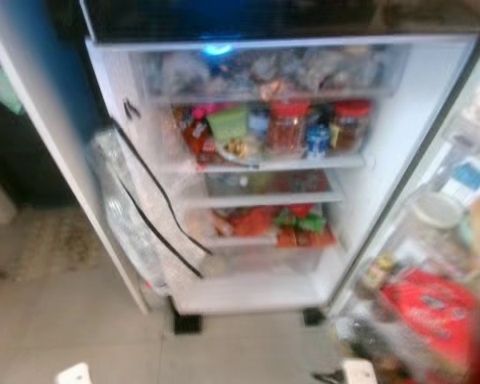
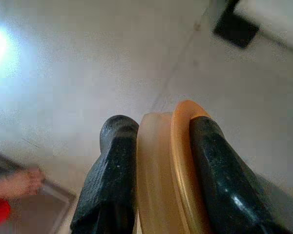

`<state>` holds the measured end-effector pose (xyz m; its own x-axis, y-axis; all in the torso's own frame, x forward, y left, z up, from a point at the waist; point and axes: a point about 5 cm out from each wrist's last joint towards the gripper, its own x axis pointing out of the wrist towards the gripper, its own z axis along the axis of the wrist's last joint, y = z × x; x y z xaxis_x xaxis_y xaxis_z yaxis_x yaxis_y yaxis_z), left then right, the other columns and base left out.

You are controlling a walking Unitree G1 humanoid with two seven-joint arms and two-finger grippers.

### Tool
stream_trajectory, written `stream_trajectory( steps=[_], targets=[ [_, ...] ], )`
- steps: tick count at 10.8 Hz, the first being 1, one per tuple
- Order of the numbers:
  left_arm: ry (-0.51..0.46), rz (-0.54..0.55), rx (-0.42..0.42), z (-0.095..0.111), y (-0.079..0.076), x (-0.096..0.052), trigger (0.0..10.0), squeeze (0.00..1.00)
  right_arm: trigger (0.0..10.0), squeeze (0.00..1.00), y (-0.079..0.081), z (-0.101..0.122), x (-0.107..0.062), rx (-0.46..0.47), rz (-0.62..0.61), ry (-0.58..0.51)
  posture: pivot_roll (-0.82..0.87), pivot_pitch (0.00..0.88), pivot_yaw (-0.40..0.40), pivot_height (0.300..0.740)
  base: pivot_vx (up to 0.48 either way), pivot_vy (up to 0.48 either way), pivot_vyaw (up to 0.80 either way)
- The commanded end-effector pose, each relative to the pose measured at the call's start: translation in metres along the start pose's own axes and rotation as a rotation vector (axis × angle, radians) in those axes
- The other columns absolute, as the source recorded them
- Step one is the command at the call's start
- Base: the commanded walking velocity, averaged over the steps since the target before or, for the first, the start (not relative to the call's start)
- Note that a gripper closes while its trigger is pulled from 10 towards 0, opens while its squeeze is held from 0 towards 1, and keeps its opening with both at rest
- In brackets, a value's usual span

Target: Restocking fridge

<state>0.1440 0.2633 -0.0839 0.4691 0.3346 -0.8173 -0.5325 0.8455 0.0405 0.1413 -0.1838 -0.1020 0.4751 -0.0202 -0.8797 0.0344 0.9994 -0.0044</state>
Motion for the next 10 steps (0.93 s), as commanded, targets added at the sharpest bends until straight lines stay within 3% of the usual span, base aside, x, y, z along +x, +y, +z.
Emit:
stream_trajectory(
  steps=[1,4,10],
  targets=[
    [0.005,-0.011,0.008,-0.001,-0.002,0.000,10.0,0.00,10.0,0.00,0.000,0.001,0.000,-0.006,0.000,-0.002,0.03,0.000,0.003,0.740,0.000,-0.270,0.00],
    [-0.055,-0.086,-0.029,0.016,-0.016,0.002,10.0,0.00,10.0,0.00,0.000,0.001,0.000,-0.017,-0.011,-0.004,0.04,0.000,0.001,0.740,0.000,0.000,0.00],
    [-0.127,-0.129,-0.037,0.034,-0.025,0.003,10.0,0.00,10.0,0.00,-0.003,0.003,0.000,-0.061,-0.043,-0.014,0.04,0.000,-0.002,0.740,0.000,0.000,0.00]
  ],
)
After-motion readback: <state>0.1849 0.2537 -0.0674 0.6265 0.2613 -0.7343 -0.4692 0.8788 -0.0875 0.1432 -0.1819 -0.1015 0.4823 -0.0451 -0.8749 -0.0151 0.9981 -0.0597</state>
